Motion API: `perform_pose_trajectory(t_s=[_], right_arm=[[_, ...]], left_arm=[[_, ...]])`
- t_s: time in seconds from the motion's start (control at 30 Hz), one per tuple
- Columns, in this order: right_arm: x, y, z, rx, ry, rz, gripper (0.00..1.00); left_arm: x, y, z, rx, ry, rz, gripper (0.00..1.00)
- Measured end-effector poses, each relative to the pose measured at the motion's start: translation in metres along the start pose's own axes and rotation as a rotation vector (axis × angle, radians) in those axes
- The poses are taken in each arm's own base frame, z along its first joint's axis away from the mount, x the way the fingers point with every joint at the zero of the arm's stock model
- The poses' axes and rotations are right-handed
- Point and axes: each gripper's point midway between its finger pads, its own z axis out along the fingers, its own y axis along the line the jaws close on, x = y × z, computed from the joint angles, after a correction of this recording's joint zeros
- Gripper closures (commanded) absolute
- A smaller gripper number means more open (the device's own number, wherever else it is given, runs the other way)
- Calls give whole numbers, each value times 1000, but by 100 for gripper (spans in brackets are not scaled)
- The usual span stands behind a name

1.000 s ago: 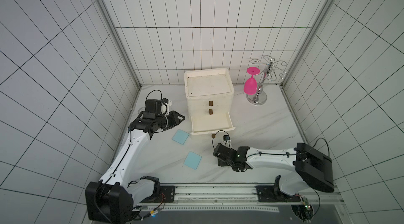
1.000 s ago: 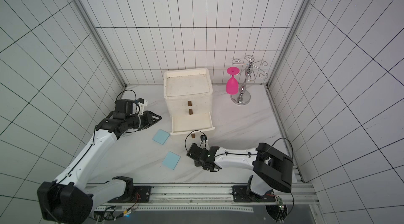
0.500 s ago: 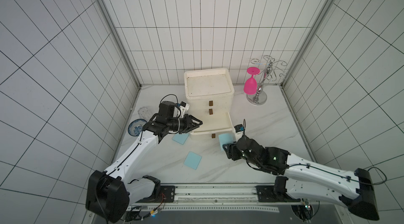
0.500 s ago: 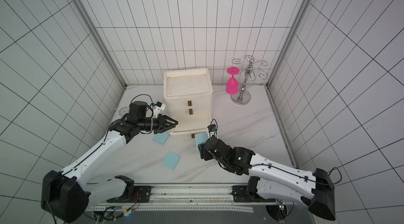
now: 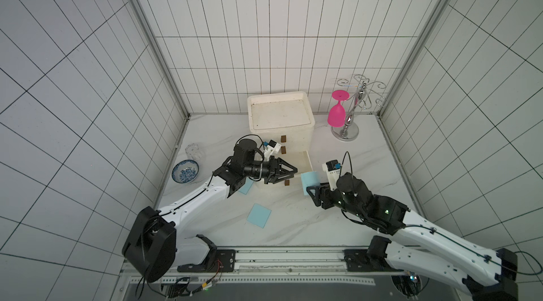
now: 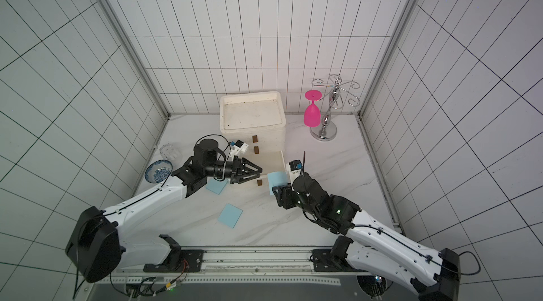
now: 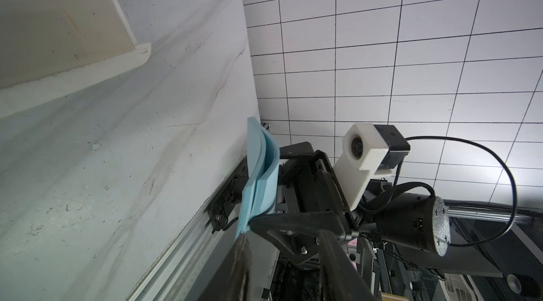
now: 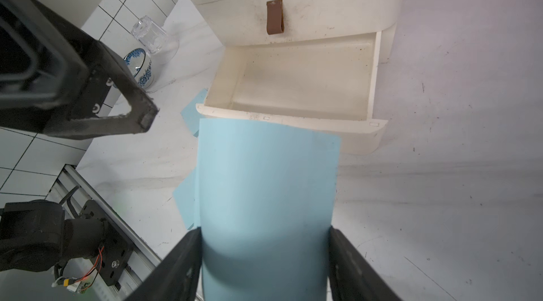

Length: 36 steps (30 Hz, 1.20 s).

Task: Please put the sticky notes in the drawer by color
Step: Pick up the sticky notes from the center of the board.

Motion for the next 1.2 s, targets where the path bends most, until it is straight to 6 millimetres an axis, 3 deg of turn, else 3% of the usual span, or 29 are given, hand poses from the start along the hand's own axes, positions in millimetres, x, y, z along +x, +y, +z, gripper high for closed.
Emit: perform_pose_trajectory(t_s=[0.63, 0.7, 1.2], right_arm=[[-5, 7, -4, -56, -10, 10, 34], [-6, 10, -4, -68, -11, 13, 34], [-5, 22, 11, -113, 20, 28, 35]], left_arm=[[2, 15, 6, -45, 8, -5, 55], [2, 16, 7, -47, 9, -9, 51], [6, 18, 16, -50, 28, -8, 52]])
